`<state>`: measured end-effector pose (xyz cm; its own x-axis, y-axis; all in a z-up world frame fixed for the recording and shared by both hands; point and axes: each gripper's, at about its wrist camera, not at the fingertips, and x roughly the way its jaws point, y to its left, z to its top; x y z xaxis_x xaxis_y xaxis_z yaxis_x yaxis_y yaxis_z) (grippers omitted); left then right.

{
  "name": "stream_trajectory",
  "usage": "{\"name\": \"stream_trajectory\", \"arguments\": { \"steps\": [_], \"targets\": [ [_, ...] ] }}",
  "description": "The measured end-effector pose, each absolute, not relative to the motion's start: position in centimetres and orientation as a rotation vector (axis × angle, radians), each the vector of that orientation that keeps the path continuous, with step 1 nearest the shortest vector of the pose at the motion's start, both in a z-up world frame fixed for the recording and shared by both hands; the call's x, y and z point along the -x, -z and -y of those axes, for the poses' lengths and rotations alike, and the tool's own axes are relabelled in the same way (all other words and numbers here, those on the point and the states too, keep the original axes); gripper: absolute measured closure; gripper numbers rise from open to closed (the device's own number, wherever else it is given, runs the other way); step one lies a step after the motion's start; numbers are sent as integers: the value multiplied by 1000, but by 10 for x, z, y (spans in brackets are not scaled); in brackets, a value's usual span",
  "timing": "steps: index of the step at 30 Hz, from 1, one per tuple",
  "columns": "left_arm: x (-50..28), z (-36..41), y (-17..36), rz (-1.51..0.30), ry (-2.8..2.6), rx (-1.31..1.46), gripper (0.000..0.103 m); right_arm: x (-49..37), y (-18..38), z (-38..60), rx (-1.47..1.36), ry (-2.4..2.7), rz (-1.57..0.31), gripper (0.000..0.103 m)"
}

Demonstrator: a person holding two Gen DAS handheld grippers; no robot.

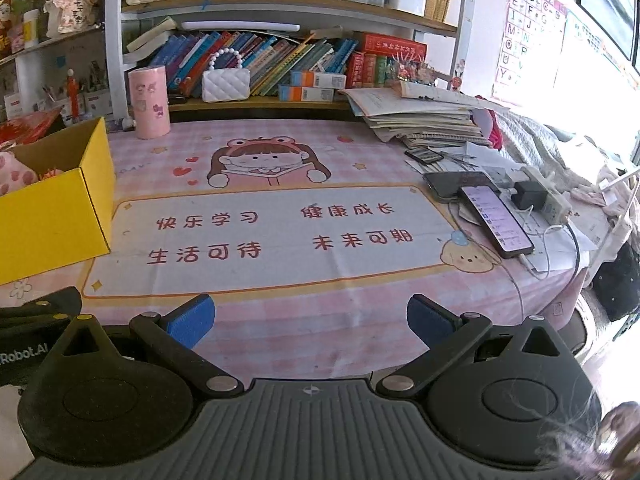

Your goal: Organize objects

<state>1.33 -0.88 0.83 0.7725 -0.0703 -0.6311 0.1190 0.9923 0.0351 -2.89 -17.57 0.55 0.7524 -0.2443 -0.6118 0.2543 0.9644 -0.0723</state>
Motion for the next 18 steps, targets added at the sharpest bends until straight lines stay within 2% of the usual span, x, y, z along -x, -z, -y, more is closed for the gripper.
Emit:
{"name": "stream_trajectory", "arguments": {
  "steps": [18],
  "targets": [
    [-12, 13, -9, -695, 53, -92, 3, 26, -4, 176, -4, 269, -676, 0]
  ]
}}
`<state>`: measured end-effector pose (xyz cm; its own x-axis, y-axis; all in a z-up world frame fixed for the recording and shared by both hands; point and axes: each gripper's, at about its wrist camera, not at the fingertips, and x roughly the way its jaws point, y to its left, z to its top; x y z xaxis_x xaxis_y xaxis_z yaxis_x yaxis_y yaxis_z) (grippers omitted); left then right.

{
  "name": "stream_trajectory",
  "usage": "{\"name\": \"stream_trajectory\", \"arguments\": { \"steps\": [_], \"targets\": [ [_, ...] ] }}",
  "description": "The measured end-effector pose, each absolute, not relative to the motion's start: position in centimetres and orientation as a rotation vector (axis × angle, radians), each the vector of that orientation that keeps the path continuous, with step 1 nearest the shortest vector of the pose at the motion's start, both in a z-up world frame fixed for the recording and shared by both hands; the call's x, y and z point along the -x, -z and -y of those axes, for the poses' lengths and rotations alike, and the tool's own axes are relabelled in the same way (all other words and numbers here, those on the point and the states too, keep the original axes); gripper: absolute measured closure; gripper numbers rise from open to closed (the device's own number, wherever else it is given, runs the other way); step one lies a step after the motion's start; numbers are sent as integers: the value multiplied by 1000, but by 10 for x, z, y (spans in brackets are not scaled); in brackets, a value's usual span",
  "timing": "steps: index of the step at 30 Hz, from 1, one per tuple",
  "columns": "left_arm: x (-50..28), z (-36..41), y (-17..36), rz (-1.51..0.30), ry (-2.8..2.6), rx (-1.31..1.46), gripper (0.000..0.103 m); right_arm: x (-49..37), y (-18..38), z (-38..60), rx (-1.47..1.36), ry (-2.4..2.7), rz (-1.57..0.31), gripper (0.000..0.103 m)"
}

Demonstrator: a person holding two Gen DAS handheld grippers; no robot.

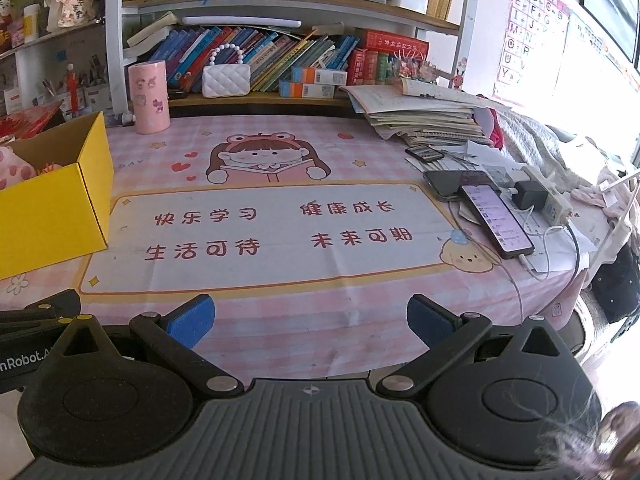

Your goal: Organize objects

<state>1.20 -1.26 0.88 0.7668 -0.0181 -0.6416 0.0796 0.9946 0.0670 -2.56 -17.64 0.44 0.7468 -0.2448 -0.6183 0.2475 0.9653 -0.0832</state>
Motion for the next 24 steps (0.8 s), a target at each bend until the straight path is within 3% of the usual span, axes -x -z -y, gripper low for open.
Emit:
{"name": "stream_trajectory", "arguments": {
  "steps": [24],
  "targets": [
    [-13, 7, -9, -709, 24, -93, 0, 24, -4, 172, 5, 266, -679, 0]
  ]
}}
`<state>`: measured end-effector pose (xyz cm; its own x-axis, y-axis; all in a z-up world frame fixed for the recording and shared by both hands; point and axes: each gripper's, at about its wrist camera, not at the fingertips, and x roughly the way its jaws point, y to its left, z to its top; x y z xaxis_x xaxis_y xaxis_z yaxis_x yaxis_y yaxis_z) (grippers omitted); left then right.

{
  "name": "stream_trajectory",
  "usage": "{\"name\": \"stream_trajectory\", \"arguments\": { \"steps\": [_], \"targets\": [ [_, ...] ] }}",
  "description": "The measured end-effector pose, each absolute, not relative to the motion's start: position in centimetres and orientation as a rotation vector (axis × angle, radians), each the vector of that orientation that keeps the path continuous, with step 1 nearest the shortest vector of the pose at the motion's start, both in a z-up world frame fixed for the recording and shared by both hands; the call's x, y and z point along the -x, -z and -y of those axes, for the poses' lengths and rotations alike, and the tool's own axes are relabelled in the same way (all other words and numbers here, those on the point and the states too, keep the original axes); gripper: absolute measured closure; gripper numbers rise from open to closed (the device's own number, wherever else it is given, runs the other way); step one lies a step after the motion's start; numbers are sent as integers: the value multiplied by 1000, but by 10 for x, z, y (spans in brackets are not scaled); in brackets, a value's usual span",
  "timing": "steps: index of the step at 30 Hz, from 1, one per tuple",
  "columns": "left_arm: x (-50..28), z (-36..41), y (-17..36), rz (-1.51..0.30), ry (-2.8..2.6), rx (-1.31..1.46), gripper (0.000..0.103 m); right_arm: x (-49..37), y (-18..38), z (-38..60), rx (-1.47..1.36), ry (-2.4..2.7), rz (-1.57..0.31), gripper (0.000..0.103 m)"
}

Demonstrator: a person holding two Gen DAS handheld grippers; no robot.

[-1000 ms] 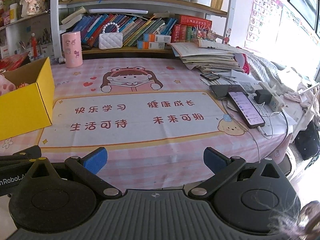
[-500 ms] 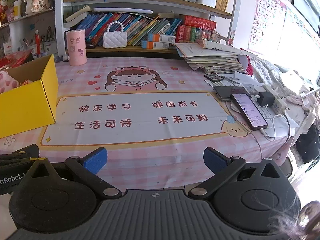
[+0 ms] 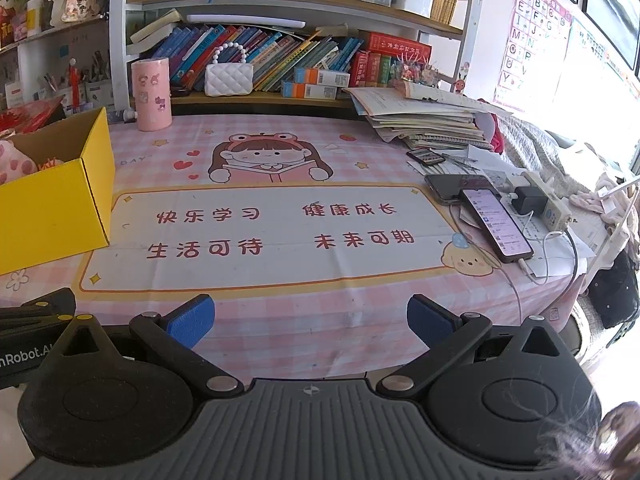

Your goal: Organize objects

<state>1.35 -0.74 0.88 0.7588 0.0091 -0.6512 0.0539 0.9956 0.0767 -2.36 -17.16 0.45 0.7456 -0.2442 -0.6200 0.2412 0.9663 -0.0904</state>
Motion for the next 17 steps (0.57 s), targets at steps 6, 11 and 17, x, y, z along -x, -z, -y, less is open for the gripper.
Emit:
{"name": "stream_trajectory", "arguments": {
  "steps": [6, 11, 17],
  "targets": [
    [-15, 8, -9, -709, 23, -90, 0, 23, -5, 172, 5, 266, -679, 0],
    [-15, 10, -9, -694, 21, -88, 0, 24, -4, 174, 3, 268, -682, 0],
    [-19, 10, -7, -708, 28, -82, 0, 21, -2, 180, 4, 264, -695, 0]
  ]
}}
